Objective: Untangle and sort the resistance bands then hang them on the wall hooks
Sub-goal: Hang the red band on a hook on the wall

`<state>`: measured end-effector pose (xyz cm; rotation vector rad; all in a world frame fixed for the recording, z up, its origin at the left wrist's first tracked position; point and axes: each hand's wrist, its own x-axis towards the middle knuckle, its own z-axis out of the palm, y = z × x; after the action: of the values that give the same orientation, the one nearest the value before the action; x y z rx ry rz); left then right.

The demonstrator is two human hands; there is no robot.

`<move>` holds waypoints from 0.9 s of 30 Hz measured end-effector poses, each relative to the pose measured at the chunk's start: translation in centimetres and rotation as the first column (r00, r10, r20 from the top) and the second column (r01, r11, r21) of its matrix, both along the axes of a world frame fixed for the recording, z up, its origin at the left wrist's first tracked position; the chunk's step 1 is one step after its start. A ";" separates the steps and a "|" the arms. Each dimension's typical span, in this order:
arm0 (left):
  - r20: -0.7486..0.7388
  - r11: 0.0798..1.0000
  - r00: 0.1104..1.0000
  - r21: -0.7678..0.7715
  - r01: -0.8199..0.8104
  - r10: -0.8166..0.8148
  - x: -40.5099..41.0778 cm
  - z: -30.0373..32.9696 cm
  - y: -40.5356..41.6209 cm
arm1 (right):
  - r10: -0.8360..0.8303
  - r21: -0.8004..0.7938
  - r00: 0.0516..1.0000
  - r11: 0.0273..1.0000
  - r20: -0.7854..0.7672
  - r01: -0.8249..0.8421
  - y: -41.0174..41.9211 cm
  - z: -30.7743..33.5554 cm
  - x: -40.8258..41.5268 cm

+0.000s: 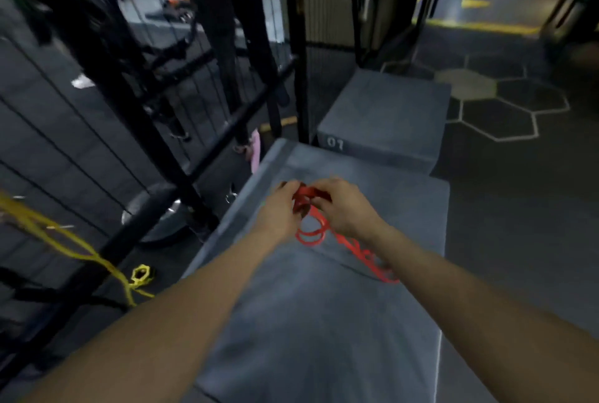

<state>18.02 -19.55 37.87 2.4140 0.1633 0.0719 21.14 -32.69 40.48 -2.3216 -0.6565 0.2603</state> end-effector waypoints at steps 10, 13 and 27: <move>0.164 0.993 0.980 -0.036 -0.110 0.114 -8.1 16.8 11.6 | 0.077 0.197 0.970 0.972 0.229 -0.124 10.8 17.7 -4.3; 0.186 0.984 0.967 -0.045 -0.170 0.175 -10.3 20.3 14.1 | 0.080 0.263 0.965 0.953 0.251 -0.148 13.4 21.5 -5.7; 0.183 0.937 0.948 -0.285 -0.203 0.261 -19.6 31.3 23.3 | 0.195 0.400 0.923 0.857 0.332 -0.325 21.5 31.4 -10.7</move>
<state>-1.53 3.80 69.21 2.0938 0.3362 0.3987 10.44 -11.17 71.84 -1.8300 -1.0599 -0.1009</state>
